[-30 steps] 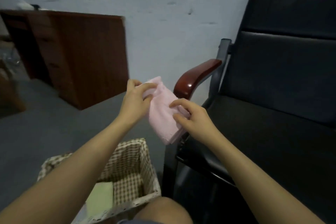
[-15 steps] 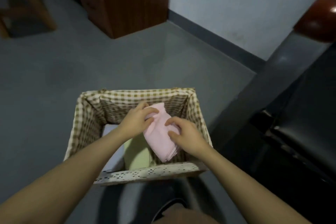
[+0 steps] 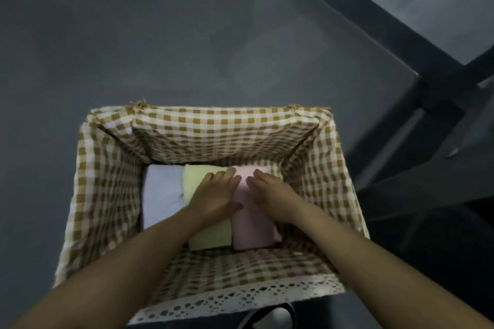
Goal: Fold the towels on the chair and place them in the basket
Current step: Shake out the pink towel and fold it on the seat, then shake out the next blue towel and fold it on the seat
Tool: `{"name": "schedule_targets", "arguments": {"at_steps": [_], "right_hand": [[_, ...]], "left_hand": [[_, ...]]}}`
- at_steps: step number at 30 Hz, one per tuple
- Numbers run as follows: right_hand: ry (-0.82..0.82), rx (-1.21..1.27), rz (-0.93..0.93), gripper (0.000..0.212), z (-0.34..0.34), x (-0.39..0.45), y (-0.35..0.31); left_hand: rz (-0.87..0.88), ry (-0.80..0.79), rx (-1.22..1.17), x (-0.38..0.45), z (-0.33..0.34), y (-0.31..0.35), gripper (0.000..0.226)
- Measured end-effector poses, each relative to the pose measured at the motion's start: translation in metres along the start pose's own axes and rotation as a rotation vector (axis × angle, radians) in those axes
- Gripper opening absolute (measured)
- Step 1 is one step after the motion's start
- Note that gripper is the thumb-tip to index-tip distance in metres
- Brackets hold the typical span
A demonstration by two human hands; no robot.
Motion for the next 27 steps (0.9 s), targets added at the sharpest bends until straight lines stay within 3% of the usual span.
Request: {"name": "schedule_targets", "arguments": {"at_steps": [5,11,16,27], "right_hand": [[-0.161,-0.157,-0.012,0.061,0.019,0.014,0.004],[-0.156,-0.197,-0.012,0.058,0.010,0.013,0.000],[0.124,-0.185,-0.061,0.046,-0.042,-0.027,-0.020],[0.756,-0.128,-0.044,0.035,-0.221,-0.198,-0.050]], "left_hand": [[-0.073,-0.062,0.058,0.001,0.015,-0.009,0.075],[-0.065,-0.086,0.078,-0.007,-0.005,-0.007,0.065],[-0.048,0.031,0.056,-0.024,-0.065,0.011,0.053],[0.093,0.553,-0.025,-0.067,-0.274,0.121,0.043]]}}
Point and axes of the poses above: each hand's wrist, its own x-axis towards the middle knuckle, its own z-axis out of the palm, y = z × x, the point moved 4 cm from there along x, towards the middle knuckle, and after that the axes turned 5 degrees about y, right-handed, at the moved point
